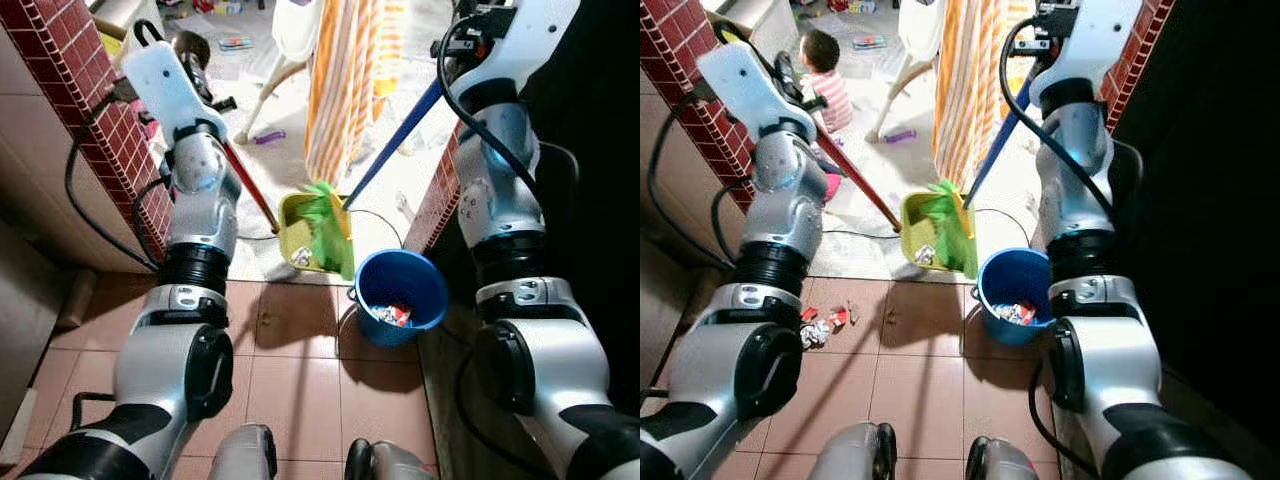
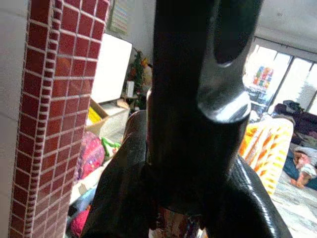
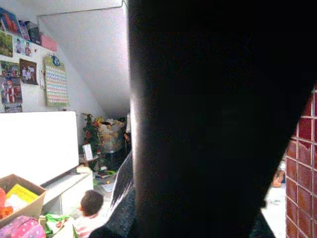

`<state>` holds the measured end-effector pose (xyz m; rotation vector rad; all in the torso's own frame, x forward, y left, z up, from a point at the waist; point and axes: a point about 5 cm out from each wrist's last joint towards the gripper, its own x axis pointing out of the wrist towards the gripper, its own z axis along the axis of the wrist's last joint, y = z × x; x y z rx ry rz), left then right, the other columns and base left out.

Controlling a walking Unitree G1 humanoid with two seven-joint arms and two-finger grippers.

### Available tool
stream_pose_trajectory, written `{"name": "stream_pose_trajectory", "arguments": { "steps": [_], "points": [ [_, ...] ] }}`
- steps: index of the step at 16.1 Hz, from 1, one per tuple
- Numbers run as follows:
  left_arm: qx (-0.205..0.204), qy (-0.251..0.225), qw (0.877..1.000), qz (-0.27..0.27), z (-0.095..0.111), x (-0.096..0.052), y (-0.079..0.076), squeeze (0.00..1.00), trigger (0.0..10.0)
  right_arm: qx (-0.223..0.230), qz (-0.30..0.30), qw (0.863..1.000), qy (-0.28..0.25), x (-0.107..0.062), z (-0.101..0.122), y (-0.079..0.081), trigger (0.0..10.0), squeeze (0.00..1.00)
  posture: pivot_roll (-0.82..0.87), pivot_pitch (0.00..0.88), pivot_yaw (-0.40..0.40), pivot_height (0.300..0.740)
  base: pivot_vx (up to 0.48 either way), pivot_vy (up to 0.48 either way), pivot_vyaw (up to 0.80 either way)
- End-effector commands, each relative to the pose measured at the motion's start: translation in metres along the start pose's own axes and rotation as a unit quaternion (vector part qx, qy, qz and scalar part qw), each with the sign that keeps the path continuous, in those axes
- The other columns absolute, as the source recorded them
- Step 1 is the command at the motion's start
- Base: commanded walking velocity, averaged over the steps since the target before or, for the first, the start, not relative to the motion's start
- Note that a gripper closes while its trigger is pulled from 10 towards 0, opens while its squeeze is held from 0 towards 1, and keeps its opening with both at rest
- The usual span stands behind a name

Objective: Sweep floor

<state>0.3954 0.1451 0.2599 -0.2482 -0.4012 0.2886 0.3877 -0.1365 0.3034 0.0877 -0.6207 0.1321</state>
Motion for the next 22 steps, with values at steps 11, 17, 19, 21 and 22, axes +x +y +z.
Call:
{"name": "stream_pose_trajectory", "arguments": {
  "steps": [11, 17, 19, 21, 22],
  "points": [
    [-0.073, -0.114, 0.988, -0.07, 0.075, 0.015, -0.054, 0.0, 10.0, -0.058, 0.013, 0.996, -0.062, 0.015, 0.032, -0.013, 10.0, 0.0, -0.09, 0.0, 0.008, 0.74, 0.0, 0.0, 0.0],
    [-0.115, -0.051, 0.969, -0.212, 0.049, -0.021, -0.116, 0.0, 10.0, -0.179, 0.006, 0.982, -0.059, -0.009, 0.043, -0.055, 10.0, 0.0, -0.14, 0.0, 0.046, 0.74, 0.0, 0.0, 0.0],
    [-0.107, -0.033, 0.963, -0.245, 0.036, -0.032, -0.122, 0.0, 10.0, -0.224, 0.007, 0.974, -0.044, -0.019, 0.041, -0.066, 10.0, 0.0, -0.14, 0.0, 0.05, 0.74, 0.0, 0.0, 0.0],
    [-0.093, -0.01, 0.959, -0.267, 0.019, -0.042, -0.122, 0.0, 10.0, -0.269, 0.002, 0.963, -0.026, -0.033, 0.036, -0.079, 10.0, 0.0, -0.14, 0.0, 0.052, 0.74, 0.0, 0.0, 0.0],
    [-0.093, -0.01, 0.959, -0.267, 0.019, -0.042, -0.122, 0.0, 10.0, -0.269, 0.002, 0.963, -0.026, -0.033, 0.036, -0.079, 10.0, 0.0, -0.14, 0.0, 0.052, 0.74, 0.0, 0.0, 0.0]
  ]
}}
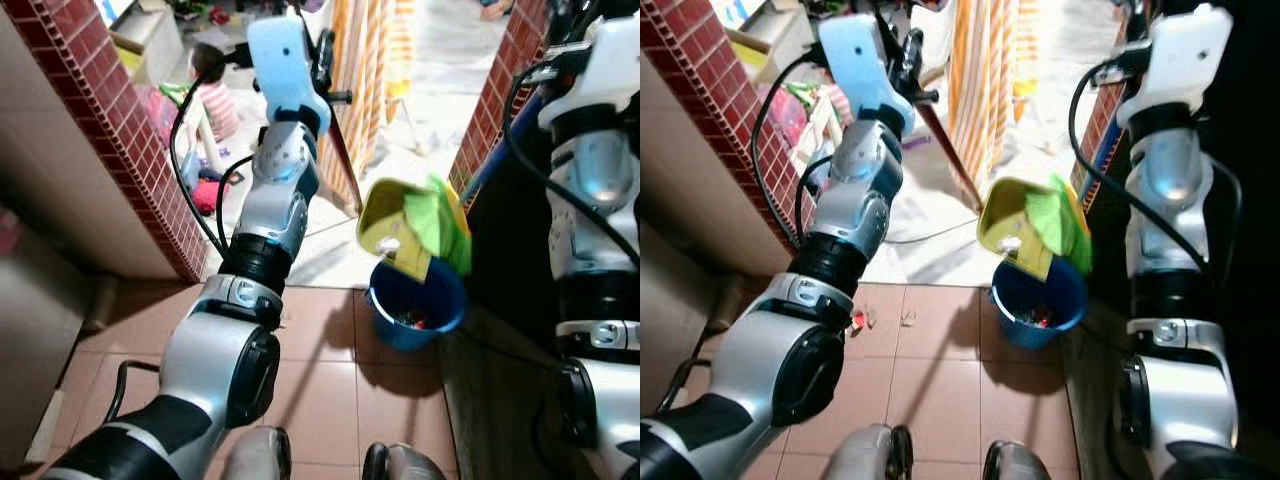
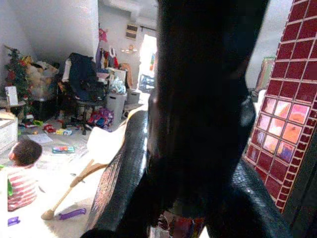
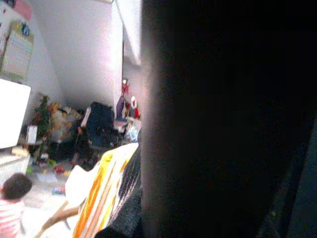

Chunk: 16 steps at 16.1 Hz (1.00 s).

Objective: Sweep floor

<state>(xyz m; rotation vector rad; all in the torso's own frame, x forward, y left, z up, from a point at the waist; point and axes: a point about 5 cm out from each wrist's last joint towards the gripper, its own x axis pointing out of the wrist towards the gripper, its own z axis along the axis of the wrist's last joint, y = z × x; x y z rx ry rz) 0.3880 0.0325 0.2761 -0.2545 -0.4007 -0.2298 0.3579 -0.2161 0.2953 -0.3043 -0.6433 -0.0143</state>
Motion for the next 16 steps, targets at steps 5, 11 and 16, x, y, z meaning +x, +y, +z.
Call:
{"name": "stream_pose_trajectory", "arguments": {
  "steps": [5, 11, 16],
  "points": [
    [-0.028, -0.049, 0.998, -0.026, 0.02, 0.002, -0.017, 0.0, 10.0, -0.066, 0.006, 0.997, -0.025, 0.003, 0.013, -0.01, 10.0, 0.0, -0.14, 0.0, 0.052, 0.74, 0.0, 0.0, 0.0],
    [-0.028, -0.049, 0.998, -0.026, 0.02, 0.002, -0.017, 0.0, 10.0, -0.066, 0.006, 0.997, -0.025, 0.003, 0.013, -0.01, 10.0, 0.0, -0.14, 0.0, 0.052, 0.74, 0.0, 0.0, 0.0],
    [0.054, 0.055, 0.977, -0.199, -0.054, -0.056, -0.033, 0.0, 10.0, -0.064, -0.003, 0.992, 0.105, -0.08, -0.037, -0.014, 10.0, 0.0, -0.17, 0.0, 0.054, 0.74, 0.0, 0.0, 0.0]
  ]
}}
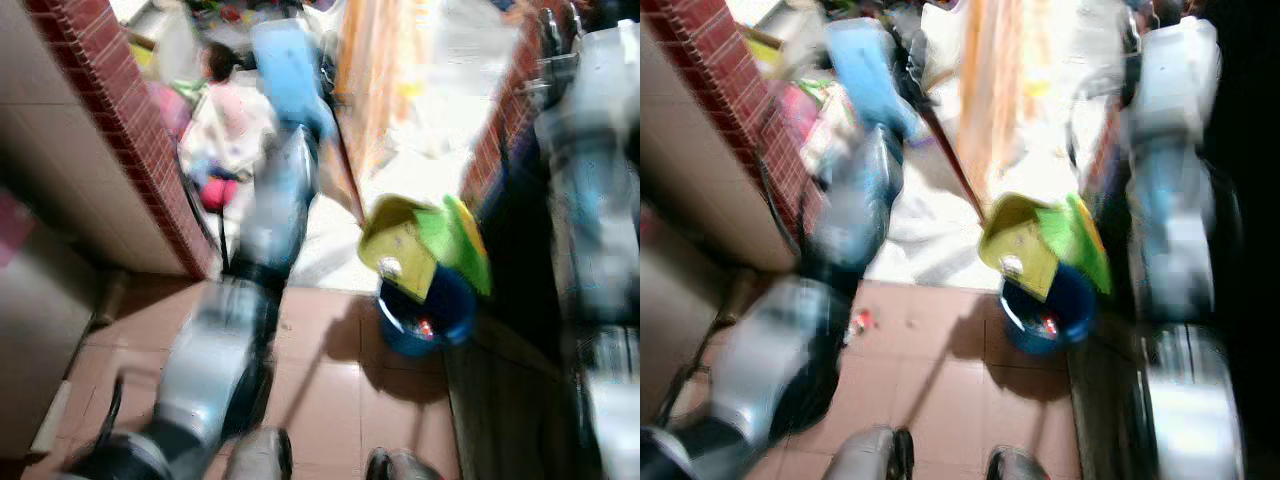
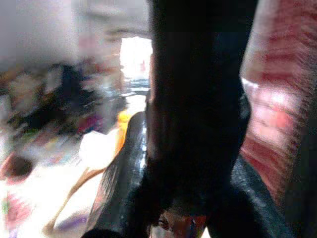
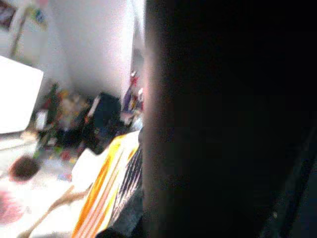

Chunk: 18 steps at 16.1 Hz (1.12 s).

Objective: Sweep floor

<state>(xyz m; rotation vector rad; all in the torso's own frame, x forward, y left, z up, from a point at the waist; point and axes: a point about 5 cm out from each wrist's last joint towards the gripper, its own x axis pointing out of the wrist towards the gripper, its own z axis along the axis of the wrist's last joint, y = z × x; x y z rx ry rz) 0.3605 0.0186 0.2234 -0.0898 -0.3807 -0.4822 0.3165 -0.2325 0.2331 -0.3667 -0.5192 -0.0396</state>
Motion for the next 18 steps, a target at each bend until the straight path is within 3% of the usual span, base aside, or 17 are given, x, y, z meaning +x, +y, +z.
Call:
{"name": "stream_pose_trajectory", "arguments": {
  "steps": [1, 2, 6, 10, 14, 15, 16, 18],
  "points": [
    [0.003, 0.022, 0.998, -0.065, -0.012, -0.007, -0.025, 0.0, 10.0, 0.007, -0.018, 0.998, 0.055, -0.008, -0.012, -0.006, 10.0, 0.0, -0.17, 0.0, 0.053, 0.74, 0.0, 0.0, 0.0],
    [0.005, 0.023, 0.997, -0.068, -0.014, -0.009, -0.024, 0.0, 10.0, 0.064, -0.027, 0.995, 0.068, -0.008, -0.014, 0.0, 10.0, 0.0, -0.17, 0.0, 0.053, 0.74, 0.0, 0.0, 0.0],
    [0.021, 0.015, 0.994, -0.102, -0.015, -0.02, -0.029, 0.0, 10.0, 0.027, -0.004, 0.998, 0.049, -0.007, -0.008, 0.001, 10.0, 0.0, -0.16, 0.0, 0.05, 0.74, 0.0, 0.0, 0.0],
    [0.036, -0.005, 0.99, -0.133, -0.005, -0.021, -0.038, 0.0, 10.0, 0.022, -0.001, 0.998, 0.059, -0.007, -0.006, 0.001, 10.0, 0.0, -0.16, 0.0, 0.044, 0.74, 0.0, 0.0, 0.0],
    [0.117, -0.065, 0.963, -0.235, 0.017, -0.031, -0.052, 0.0, 10.0, 0.027, 0.009, 0.997, 0.069, -0.007, -0.011, 0.014, 10.0, 0.0, -0.15, 0.0, 0.042, 0.74, 0.0, 0.0, 0.0],
    [0.122, -0.066, 0.963, -0.233, 0.019, -0.031, -0.05, 0.0, 10.0, 0.028, 0.009, 0.997, 0.069, -0.007, -0.011, 0.015, 10.0, 0.0, -0.15, 0.0, 0.042, 0.74, 0.0, 0.0, 0.0],
    [0.117, -0.082, 0.973, -0.182, 0.035, -0.025, -0.032, 0.0, 10.0, 0.035, 0.012, 0.997, 0.068, -0.005, -0.01, 0.02, 10.0, 0.0, -0.13, 0.0, 0.037, 0.74, 0.0, 0.0, 0.0],
    [0.11, -0.102, 0.981, -0.123, 0.055, -0.019, -0.012, 0.0, 10.0, 0.039, 0.018, 0.997, 0.07, -0.005, -0.011, 0.024, 10.0, 0.0, -0.13, 0.0, 0.031, 0.74, 0.0, 0.0, 0.0]
  ]
}}
